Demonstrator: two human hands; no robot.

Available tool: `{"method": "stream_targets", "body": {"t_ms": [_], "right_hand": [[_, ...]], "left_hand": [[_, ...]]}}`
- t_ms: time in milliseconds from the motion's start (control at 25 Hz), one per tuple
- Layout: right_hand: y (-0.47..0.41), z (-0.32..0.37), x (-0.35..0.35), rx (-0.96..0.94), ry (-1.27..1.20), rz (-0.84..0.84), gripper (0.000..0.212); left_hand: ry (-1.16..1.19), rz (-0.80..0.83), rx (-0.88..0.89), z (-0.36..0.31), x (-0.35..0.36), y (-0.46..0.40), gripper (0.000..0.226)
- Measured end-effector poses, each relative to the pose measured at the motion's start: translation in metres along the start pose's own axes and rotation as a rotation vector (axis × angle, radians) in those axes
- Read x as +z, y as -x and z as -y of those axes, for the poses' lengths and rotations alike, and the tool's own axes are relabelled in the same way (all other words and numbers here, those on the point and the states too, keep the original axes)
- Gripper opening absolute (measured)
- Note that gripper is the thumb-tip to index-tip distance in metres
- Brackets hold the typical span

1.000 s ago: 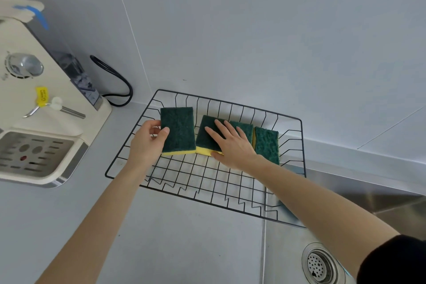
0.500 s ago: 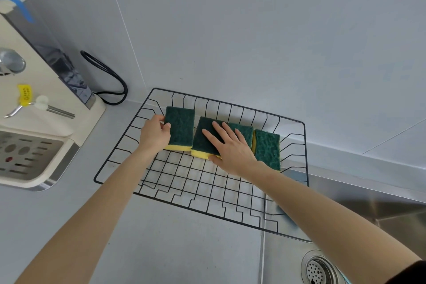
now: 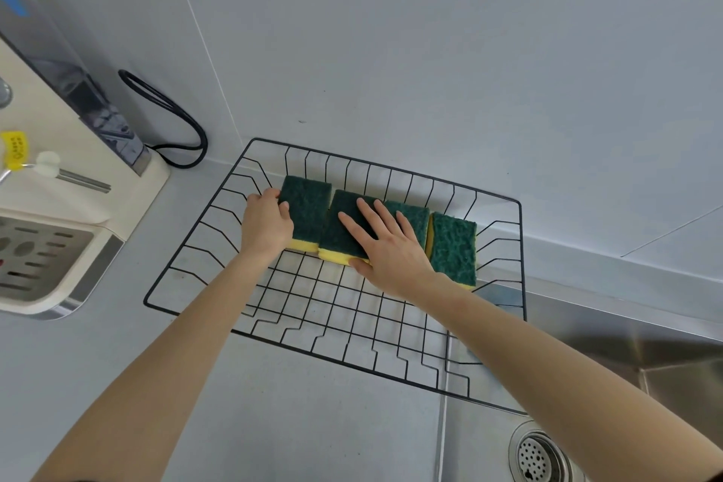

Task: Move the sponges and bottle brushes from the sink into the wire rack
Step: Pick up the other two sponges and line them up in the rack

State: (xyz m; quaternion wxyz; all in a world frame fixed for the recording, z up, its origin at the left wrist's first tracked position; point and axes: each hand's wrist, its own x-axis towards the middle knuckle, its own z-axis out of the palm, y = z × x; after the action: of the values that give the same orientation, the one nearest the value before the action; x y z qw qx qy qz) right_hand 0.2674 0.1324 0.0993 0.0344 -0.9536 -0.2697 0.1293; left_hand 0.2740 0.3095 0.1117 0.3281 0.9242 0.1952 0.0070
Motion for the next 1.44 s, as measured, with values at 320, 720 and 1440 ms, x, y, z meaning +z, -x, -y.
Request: {"method": "stream_targets", "body": {"t_ms": [320,720,1440], "right_hand": [[0.000,0.000,0.004,0.003,0.017,-0.025,0.066],[0.005,0.003,-0.004,0.014,0.013,-0.013,0.075],[0.144,-0.016,-0.054,0.232,-0.106,-0.156,0.069]], "left_hand": [[-0.070,0.107,0.075,0.010,0.006,0.001,0.039],[-0.237,0.184,0.086,-0.002,0.000,0.014,0.061],[-0.389,0.256,0.362,-0.089,-0.037,0.124,0.063]]}}
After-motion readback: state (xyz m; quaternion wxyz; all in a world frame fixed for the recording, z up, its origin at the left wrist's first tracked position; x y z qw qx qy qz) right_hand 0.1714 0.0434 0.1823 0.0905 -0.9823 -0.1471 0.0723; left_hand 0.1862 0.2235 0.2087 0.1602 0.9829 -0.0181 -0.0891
